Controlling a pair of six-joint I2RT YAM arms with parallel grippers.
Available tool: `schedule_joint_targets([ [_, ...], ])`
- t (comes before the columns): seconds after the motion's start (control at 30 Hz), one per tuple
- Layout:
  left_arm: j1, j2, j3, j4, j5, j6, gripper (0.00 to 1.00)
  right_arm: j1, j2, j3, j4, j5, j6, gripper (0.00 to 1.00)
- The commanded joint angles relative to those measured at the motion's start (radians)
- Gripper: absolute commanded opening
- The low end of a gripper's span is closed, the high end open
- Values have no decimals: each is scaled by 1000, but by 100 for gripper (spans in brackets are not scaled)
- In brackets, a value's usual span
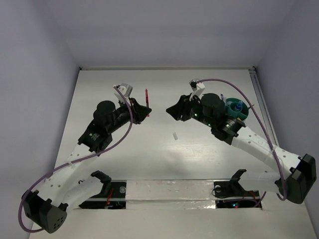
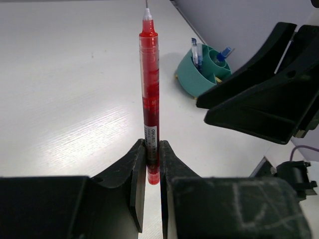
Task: Sort the stationery into containers
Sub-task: Close the pen cap on the pen.
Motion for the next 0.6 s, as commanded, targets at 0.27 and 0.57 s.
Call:
schedule_joint_targets([
  [0.27,4,-103,16,-82,-96,132,0,-50,175,34,-431,37,-91,0],
  [0.57,4,-134,14,-94,-103,135,0,-50,481,206,-545,40,-149,49],
])
